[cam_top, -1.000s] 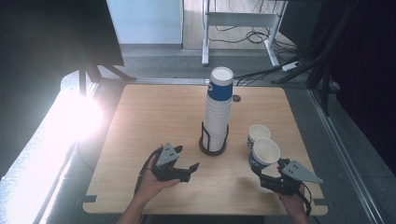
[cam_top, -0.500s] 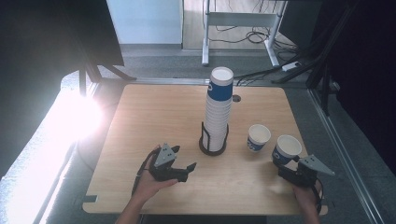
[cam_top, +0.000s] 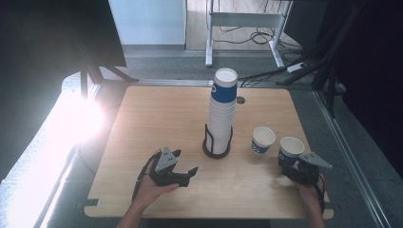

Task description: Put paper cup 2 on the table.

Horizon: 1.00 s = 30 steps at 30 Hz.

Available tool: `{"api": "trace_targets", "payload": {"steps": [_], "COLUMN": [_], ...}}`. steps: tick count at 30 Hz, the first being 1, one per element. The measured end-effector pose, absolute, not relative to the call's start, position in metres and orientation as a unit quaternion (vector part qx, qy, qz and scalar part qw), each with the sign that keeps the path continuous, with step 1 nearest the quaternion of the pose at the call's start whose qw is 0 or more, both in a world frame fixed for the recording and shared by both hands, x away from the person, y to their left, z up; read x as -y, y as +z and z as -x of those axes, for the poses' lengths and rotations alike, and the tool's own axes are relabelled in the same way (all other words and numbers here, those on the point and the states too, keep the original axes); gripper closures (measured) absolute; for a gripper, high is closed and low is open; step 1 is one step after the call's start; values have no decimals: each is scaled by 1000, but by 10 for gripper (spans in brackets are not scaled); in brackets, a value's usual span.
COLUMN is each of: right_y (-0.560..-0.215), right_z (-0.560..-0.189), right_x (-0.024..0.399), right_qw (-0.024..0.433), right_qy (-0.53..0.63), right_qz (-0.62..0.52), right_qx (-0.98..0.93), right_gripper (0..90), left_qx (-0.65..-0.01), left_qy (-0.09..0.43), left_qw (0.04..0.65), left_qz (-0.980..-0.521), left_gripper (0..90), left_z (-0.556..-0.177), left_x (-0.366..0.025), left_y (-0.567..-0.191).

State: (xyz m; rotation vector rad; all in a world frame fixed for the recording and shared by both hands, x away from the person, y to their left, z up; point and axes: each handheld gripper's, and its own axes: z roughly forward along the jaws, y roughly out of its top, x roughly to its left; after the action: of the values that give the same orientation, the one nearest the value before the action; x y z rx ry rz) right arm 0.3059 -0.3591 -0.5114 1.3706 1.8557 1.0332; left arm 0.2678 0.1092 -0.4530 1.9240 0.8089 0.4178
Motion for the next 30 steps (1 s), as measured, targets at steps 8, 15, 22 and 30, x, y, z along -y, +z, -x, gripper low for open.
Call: {"api": "trace_targets", "payload": {"steps": [8,15,22,30], "right_y": [-513,-511,-492,-448], "right_z": [-309,-297,-268,-239], "right_x": [359,358,362,353], "right_qw": [298,307,327,342], "right_qy": [348,367,409,460], "right_qz": [-531,-532,-526,-470], "right_qx": [-713,-699,-670,-671], "right_gripper": [256,131,122,172], "left_qx": [-327,-323,-325,-327], "left_qy": [172,168,170,174], "left_qw": [484,484,487,489], "left_qz": [-793,-796,-793,-790], "left_gripper": [149,149,149,149], "left_z": [-264,-263,-264,-263], "left_x": [-107,-105,-110,-113], "left_y": [-453,-454,-451,-449]}}
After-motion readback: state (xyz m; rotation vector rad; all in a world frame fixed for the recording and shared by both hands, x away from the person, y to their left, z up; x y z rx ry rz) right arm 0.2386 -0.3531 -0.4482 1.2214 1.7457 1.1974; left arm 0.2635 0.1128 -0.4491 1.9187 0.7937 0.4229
